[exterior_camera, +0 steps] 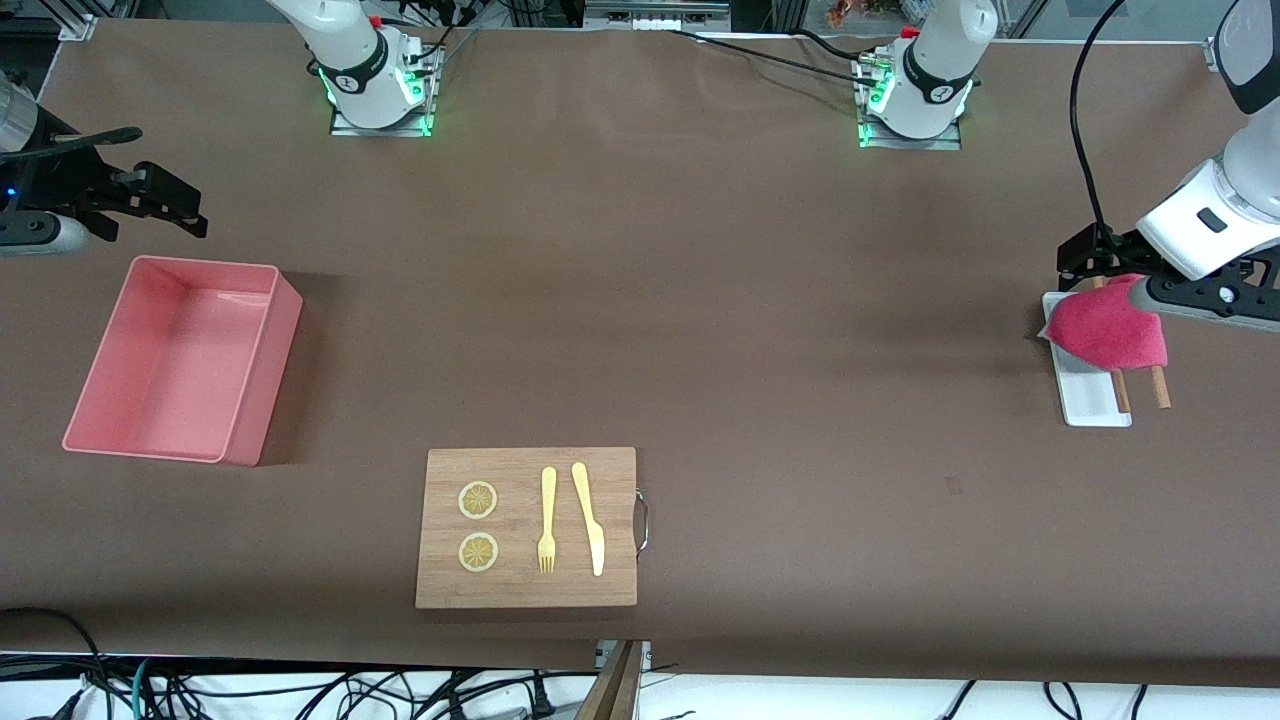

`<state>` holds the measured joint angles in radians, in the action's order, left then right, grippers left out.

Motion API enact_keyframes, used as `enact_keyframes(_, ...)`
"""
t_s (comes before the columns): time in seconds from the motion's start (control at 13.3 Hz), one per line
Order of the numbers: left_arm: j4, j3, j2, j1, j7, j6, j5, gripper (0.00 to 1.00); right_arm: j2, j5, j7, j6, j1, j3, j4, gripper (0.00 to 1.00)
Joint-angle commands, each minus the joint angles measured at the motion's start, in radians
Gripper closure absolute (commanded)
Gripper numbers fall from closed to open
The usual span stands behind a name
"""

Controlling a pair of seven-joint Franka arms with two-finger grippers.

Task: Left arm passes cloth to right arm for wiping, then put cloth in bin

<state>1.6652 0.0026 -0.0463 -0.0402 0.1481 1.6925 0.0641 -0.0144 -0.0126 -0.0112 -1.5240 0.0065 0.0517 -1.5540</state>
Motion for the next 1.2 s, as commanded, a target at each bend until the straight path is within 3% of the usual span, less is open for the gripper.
enact_keyframes(0.0, -0.028, 0.002, -0.02, 0.008, 0.007, -0.004, -0.013, 0.0, -0.002, 0.002, 0.013, 0.008, -0.003, 0.005, 0.017, 0.0)
enact_keyframes(1.13, -0.027, 0.008, -0.056, 0.022, 0.008, -0.06, -0.007, 0.0, -0.002, 0.002, 0.013, 0.008, -0.003, 0.004, 0.017, 0.0)
